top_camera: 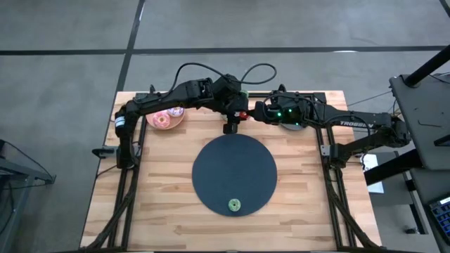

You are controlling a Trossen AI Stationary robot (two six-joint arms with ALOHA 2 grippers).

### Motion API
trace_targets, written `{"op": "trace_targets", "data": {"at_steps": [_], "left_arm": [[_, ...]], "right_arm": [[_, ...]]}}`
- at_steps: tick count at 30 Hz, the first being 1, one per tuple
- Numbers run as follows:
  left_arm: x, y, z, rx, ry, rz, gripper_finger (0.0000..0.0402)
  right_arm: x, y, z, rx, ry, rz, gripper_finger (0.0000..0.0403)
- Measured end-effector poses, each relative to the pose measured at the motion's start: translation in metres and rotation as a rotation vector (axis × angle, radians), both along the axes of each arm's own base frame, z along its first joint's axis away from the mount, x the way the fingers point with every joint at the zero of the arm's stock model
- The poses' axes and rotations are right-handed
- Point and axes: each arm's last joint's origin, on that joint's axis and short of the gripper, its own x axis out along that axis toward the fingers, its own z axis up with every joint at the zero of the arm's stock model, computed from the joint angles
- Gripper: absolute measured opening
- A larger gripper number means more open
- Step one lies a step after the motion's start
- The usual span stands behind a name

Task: Pick & Place donuts
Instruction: Put the small red donut on the gray plate

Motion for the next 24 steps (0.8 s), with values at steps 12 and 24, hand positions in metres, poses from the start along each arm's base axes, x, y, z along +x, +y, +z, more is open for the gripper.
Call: {"op": "trace_targets", "data": {"at_steps": [12,24], "left_arm": [[-0.0006,0.0000,-0.0010,0.002,0.013,0.002,0.0204],[-0.0036,0.0035,-0.0029,0.086,0.063,0.091,0.0270]], "right_arm": [[0.0000,0.0001,0.0000,0.001,0.000,0.001,0.0059],[0.0000,0.0000,0.0000,0.000,0.000,-0.001,0.0059]]}}
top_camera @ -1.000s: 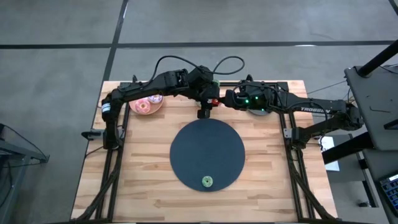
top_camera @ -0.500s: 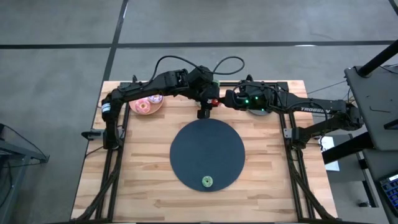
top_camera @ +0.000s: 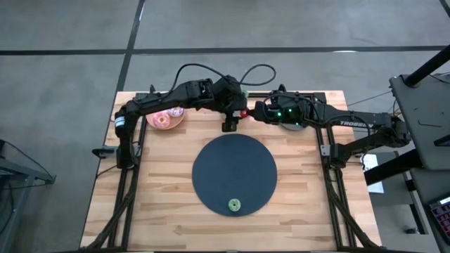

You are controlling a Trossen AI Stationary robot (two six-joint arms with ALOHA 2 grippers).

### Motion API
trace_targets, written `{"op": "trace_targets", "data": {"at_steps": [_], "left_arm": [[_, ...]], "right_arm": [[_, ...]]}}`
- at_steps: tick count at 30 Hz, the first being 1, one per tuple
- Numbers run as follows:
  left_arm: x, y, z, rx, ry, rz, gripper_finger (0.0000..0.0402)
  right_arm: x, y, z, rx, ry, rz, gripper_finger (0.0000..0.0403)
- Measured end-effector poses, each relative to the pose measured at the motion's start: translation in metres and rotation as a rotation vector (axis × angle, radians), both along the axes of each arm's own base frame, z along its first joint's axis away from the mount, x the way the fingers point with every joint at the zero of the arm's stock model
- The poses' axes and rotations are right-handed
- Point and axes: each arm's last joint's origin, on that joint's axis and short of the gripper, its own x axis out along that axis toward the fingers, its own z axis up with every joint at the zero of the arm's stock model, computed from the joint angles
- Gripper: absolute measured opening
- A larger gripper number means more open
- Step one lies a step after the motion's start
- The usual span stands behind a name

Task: Pick & Place donuts
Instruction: Put the small red donut on the gray plate

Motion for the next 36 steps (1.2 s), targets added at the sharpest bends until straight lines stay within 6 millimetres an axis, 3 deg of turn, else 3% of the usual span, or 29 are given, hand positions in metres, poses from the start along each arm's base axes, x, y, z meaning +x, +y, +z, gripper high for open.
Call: {"op": "trace_targets", "data": {"at_steps": [12,22,36], "left_arm": [[-0.013,0.006,0.002,-0.043,0.048,0.057,0.0271],[-0.035,0.018,0.019,-0.085,-0.001,0.139,0.0271],[-0.042,0.022,0.025,-0.091,-0.017,0.143,0.0271]], "right_arm": [[0.000,0.000,0.000,0.000,0.000,0.001,0.0059],[-0.001,-0.002,0.000,0.000,0.000,-0.011,0.0059],[-0.019,-0.028,0.007,-0.033,0.007,-0.103,0.0059]]}}
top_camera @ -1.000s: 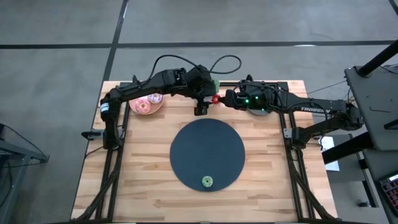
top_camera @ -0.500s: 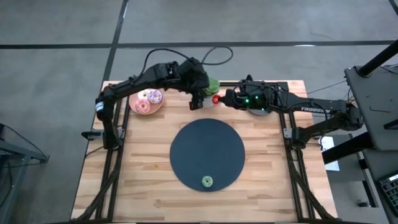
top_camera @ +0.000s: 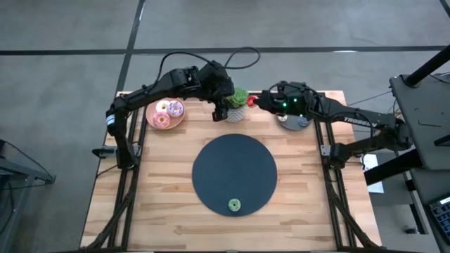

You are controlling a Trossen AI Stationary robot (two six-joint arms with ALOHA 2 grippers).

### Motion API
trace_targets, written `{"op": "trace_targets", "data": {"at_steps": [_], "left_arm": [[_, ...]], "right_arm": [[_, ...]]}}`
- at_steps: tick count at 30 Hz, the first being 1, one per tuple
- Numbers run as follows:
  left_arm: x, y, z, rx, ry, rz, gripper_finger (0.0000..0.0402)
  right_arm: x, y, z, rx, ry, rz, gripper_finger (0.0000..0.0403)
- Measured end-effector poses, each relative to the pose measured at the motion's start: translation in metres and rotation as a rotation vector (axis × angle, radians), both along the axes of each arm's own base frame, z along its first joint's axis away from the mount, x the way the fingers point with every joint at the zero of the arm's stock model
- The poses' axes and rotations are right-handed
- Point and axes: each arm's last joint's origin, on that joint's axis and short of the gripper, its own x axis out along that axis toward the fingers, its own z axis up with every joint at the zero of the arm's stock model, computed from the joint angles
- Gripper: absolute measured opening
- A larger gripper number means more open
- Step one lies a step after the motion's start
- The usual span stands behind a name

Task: Pick & Place donuts
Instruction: Put the small red donut on the gray plate

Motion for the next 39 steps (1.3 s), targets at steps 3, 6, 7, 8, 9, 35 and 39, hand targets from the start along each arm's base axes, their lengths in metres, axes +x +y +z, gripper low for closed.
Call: {"op": "trace_targets", "data": {"at_steps": [3,6,7,8,9,35,39], "left_arm": [[-0.001,0.002,0.000,0.000,0.000,0.005,0.0271],[-0.002,0.003,0.000,-0.003,0.007,0.009,0.0271],[-0.002,0.004,0.000,-0.006,0.006,0.006,0.0271],[-0.003,0.004,0.000,-0.007,0.005,0.006,0.0271],[-0.003,0.004,0.000,-0.011,0.006,0.004,0.0271],[0.004,0.007,-0.016,-0.200,-0.146,0.095,0.0271],[0.000,0.006,-0.037,-0.205,-0.212,0.108,0.0271]], "right_arm": [[-0.010,-0.007,0.000,0.004,0.033,-0.035,0.0059],[-0.021,-0.012,0.000,0.010,0.079,-0.065,0.0059],[-0.025,-0.014,-0.001,0.010,0.102,-0.072,0.0059],[-0.028,-0.014,-0.001,0.011,0.123,-0.079,0.0059],[-0.032,-0.016,-0.002,0.018,0.140,-0.089,0.0059],[-0.066,-0.018,-0.022,0.018,0.524,-0.214,0.0059],[-0.066,-0.018,-0.022,0.026,0.518,-0.224,0.0059]]}}
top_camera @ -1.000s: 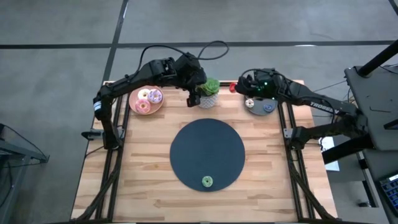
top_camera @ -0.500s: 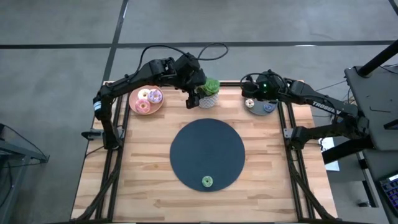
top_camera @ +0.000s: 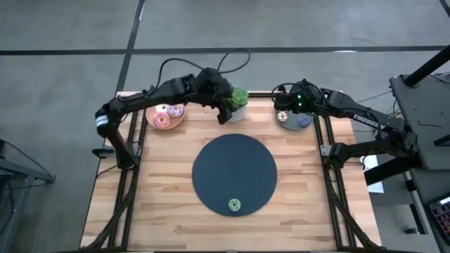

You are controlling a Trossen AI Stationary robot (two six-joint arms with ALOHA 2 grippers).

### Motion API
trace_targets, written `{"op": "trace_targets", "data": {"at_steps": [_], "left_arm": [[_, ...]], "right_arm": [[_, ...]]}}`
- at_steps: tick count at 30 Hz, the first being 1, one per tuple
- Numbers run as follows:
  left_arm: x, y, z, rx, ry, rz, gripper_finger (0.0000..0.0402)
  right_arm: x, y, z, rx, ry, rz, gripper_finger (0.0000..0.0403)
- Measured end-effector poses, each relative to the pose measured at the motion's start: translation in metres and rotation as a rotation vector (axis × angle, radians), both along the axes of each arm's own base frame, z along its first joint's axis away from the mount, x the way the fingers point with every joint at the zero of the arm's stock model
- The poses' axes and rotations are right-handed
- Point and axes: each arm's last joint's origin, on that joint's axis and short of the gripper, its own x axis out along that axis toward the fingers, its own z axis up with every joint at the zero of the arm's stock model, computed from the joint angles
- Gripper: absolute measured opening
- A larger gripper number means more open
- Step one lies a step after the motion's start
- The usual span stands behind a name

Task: Pick & Place donuts
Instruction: Put the small red donut on the gray plate

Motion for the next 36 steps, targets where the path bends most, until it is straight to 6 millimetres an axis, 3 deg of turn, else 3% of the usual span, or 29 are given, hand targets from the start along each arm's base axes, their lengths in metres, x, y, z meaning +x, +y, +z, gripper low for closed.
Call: {"op": "trace_targets", "data": {"at_steps": [4,11,17,27,36], "left_arm": [[-0.016,-0.006,-0.011,0.026,-0.071,-0.001,0.0271],[-0.056,-0.015,-0.011,0.077,-0.207,0.017,0.0271],[-0.078,-0.021,-0.016,0.089,-0.243,0.024,0.0271],[-0.082,-0.023,-0.019,0.057,-0.235,0.026,0.0271],[-0.081,-0.023,-0.017,0.078,-0.250,0.017,0.0271]], "right_arm": [[-0.001,-0.002,0.000,0.011,-0.021,-0.061,0.0059],[-0.005,-0.008,0.000,0.033,-0.077,-0.201,0.0059],[-0.014,-0.014,0.002,0.061,-0.090,-0.173,0.0059],[-0.053,-0.001,0.014,0.057,-0.024,-0.146,0.0059],[-0.064,0.009,0.022,0.037,-0.049,-0.025,0.0059]]}}
